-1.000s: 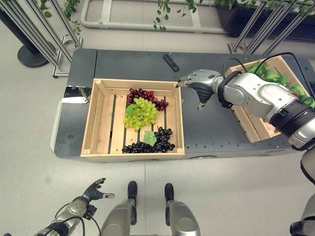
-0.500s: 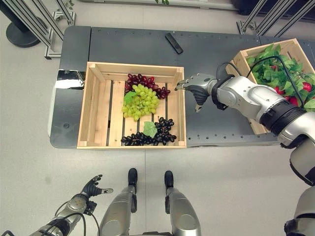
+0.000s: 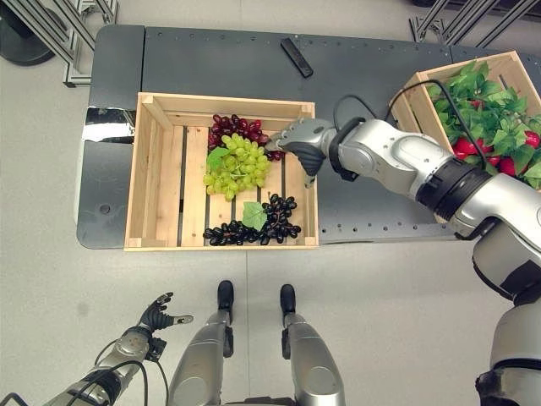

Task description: Pick up the fruits from the basket on one side to the basket on the other side

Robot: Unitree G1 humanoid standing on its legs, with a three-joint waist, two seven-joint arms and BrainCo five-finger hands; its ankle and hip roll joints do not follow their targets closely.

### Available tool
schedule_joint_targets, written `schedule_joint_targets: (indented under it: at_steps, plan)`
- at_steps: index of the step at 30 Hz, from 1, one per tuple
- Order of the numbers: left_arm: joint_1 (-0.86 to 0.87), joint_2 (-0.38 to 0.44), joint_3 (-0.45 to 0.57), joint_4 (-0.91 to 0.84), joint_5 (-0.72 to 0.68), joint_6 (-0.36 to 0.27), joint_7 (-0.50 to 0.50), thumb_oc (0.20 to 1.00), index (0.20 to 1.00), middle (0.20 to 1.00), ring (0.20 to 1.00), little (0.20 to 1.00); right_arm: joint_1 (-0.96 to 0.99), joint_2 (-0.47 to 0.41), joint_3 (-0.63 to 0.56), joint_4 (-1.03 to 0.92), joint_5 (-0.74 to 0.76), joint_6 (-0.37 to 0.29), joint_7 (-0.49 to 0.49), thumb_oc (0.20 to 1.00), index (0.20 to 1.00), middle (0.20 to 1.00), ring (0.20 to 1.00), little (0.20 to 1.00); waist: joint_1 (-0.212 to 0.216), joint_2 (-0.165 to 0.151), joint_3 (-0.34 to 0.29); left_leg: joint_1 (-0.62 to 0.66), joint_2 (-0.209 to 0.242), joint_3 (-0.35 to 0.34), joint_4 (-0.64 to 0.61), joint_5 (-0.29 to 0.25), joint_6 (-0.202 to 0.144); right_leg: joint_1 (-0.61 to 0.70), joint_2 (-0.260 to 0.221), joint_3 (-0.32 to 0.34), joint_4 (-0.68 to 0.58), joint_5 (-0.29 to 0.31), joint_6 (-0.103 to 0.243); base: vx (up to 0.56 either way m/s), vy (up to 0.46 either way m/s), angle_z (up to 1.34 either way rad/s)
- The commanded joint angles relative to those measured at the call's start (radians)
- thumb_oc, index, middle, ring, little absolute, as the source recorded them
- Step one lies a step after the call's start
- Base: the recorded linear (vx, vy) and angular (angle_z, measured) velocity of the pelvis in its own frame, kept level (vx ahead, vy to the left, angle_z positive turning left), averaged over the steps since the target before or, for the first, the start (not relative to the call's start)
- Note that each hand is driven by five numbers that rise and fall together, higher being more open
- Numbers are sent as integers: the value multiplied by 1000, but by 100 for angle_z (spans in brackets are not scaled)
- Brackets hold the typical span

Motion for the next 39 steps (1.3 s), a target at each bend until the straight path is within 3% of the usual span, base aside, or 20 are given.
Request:
schedule_joint_targets:
  at_steps: [1,8,17,39]
  plan:
    - [22,33,24,-1,-19,-15,20,1000,1000,1000,1000,1000,-32,22,-27,14,64,7,-19,1000,1000,1000,1000,1000,34,-43,-14,-58,30,-16,159,-80,-30,-48,-58,47,84,-6,85,0,0,0]
    - [0,33,13,12,-31,-15,36,1000,1000,1000,1000,1000,-32,160,-49,145,47,26,-41,1000,1000,1000,1000,1000,48,-40,8,-84,27,-27,160,-68,-30,-71,-58,40,87,-4,81,-22,-8,-1]
    - [-16,38,9,27,-33,-12,52,1000,1000,1000,1000,1000,9,244,-67,200,21,39,-53,1000,1000,1000,1000,1000,57,-49,28,-106,27,-37,174,-66,-28,-79,-54,35,87,3,78,-10,-4,3]
    - [-38,35,28,35,-26,-8,52,1000,1000,1000,1000,1000,116,236,-66,147,30,56,37,1000,1000,1000,1000,1000,55,-57,51,-109,22,-45,170,-64,-30,-78,-57,26,85,1,76,0,0,0]
